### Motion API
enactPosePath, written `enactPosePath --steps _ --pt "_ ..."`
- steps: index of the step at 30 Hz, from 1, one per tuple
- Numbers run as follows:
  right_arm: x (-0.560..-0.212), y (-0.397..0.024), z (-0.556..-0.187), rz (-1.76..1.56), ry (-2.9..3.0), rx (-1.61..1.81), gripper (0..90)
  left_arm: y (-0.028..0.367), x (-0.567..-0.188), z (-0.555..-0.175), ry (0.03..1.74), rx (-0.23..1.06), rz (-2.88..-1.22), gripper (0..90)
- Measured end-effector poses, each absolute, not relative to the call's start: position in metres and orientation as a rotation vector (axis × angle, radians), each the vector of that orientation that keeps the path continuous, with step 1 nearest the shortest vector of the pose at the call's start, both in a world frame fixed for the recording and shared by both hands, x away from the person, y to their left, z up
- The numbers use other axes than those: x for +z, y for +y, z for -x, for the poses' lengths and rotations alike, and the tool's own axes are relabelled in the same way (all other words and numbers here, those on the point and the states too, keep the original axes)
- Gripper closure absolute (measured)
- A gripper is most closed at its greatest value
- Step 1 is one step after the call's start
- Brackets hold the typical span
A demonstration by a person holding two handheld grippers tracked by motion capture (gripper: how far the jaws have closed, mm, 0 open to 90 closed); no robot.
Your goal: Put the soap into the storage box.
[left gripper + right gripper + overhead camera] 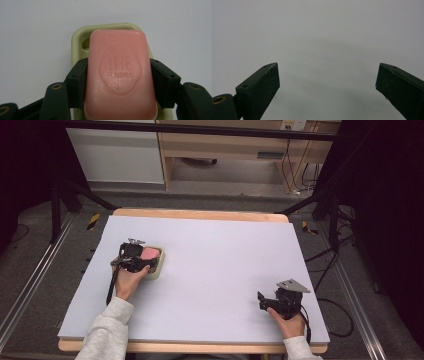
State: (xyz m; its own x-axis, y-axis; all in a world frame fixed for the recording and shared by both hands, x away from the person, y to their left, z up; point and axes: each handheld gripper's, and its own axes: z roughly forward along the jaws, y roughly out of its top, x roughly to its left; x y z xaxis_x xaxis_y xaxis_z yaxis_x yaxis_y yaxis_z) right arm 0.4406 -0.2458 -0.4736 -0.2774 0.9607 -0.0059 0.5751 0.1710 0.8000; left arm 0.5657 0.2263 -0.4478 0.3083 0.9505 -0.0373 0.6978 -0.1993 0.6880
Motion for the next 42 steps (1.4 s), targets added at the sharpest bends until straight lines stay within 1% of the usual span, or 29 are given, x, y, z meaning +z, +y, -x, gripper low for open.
enactPosePath --steps 31,33,37,42 --pt "-0.473 -0.245 -0.440 -1.445 1.929 0.960 5.4 0.225 -0.452 -0.568 1.449 0.527 -1.989 37.0" --pt "-0.473 -0.245 -0.440 -1.445 1.929 0.962 5.4 0.226 -0.449 -0.566 1.433 0.541 -1.960 34.6" --pt "-0.473 -0.246 -0.440 -1.446 1.928 0.963 5.4 0.228 -0.437 -0.562 1.409 0.556 -1.923 32.6" --pt "-0.473 -0.246 -0.440 -1.451 1.923 0.963 5.4 0.230 -0.428 -0.555 1.385 0.561 -1.899 31.8"
